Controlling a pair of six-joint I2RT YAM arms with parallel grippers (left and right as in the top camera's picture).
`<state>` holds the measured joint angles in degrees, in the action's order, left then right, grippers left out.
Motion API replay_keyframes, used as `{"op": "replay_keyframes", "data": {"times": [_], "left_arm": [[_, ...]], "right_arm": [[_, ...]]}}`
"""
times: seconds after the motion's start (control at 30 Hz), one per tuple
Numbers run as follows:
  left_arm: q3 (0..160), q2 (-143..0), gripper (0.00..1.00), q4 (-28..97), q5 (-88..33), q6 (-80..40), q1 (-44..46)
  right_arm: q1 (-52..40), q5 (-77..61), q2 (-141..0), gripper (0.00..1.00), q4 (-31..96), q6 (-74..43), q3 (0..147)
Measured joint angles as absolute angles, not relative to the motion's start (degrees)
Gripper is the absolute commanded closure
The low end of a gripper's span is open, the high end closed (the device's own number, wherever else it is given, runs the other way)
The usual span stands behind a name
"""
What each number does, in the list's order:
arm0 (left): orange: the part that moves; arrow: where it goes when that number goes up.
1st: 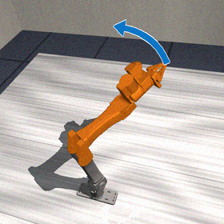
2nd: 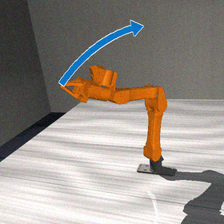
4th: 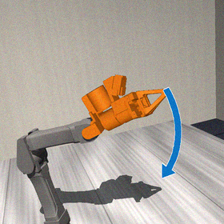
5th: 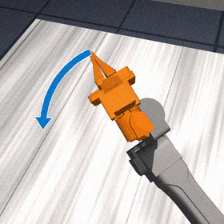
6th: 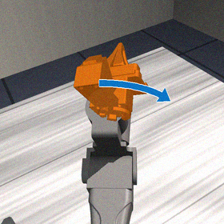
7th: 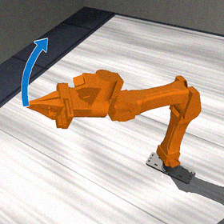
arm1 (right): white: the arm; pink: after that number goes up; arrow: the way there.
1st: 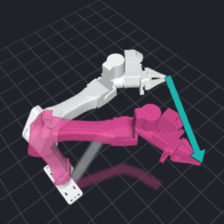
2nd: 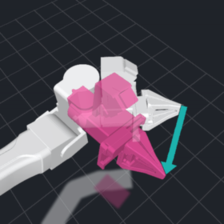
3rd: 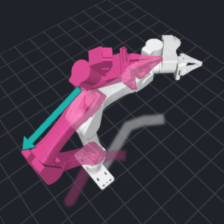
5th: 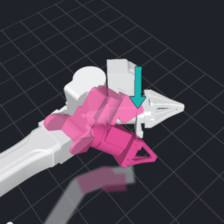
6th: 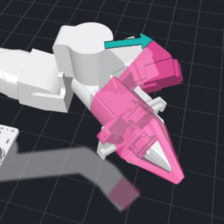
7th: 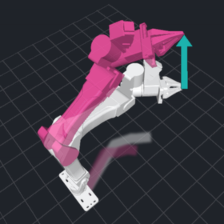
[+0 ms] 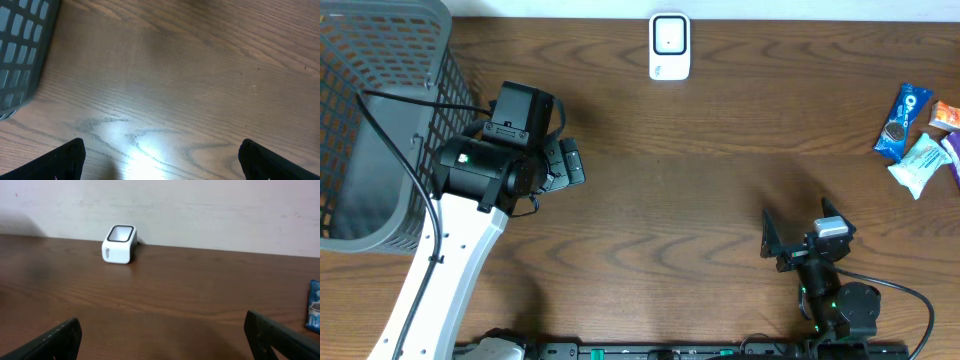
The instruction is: Scan the item barcode
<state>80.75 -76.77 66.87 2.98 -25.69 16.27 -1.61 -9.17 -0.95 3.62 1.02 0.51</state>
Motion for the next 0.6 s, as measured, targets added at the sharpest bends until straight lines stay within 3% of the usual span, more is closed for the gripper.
{"op": "replay_keyframes", "data": {"times": [0.6], "left_arm": [[80.8, -76.8, 0.02, 66.9, 3.0, -25.7, 16.3]], "right_arm": [[-1.6, -9.1, -1.0, 0.01, 3.6, -1.5, 0.5]]}}
